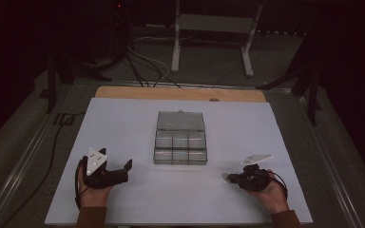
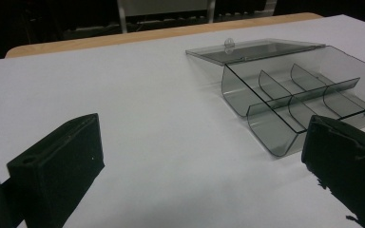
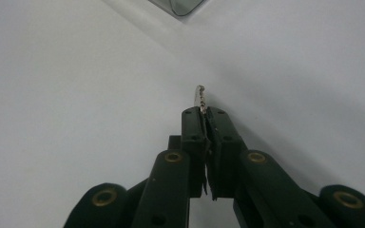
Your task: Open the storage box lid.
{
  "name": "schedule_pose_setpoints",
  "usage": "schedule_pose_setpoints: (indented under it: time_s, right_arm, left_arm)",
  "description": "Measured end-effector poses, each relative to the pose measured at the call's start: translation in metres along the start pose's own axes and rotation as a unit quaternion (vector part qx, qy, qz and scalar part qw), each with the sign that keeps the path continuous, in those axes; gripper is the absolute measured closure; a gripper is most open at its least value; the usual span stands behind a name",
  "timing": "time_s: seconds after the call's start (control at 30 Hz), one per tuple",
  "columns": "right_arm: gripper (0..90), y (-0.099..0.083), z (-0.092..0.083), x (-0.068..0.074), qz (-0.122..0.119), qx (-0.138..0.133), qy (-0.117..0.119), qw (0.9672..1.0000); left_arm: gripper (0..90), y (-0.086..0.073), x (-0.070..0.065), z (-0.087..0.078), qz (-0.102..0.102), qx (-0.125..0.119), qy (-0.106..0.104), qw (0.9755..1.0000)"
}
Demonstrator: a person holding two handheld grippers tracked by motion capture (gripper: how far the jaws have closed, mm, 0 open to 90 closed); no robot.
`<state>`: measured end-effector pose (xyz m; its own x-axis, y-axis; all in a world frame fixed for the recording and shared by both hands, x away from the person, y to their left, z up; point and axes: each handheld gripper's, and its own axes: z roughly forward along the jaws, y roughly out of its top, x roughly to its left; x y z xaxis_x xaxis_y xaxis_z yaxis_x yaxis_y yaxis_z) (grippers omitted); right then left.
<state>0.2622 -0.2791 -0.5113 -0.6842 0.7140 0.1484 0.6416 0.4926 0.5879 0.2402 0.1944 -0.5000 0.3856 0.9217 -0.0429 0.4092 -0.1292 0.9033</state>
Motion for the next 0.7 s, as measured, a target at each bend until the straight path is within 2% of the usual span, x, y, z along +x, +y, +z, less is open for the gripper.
schedule_pose_setpoints:
  time_s: [0.43, 0.7]
  right_arm:
    - [87.0, 0.003, -0.004, 0.002, 0.006, -0.02, -0.009, 0.9997]
    - [87.0, 0.007, -0.01, 0.003, 0.015, -0.056, -0.016, 0.9982]
  left_arm:
    - [1.8, 0.0, 0.001, -0.001, -0.002, -0.002, 0.002, 1.0]
    - [1.8, 0.0, 0.001, 0.0, -0.002, -0.002, 0.002, 1.0]
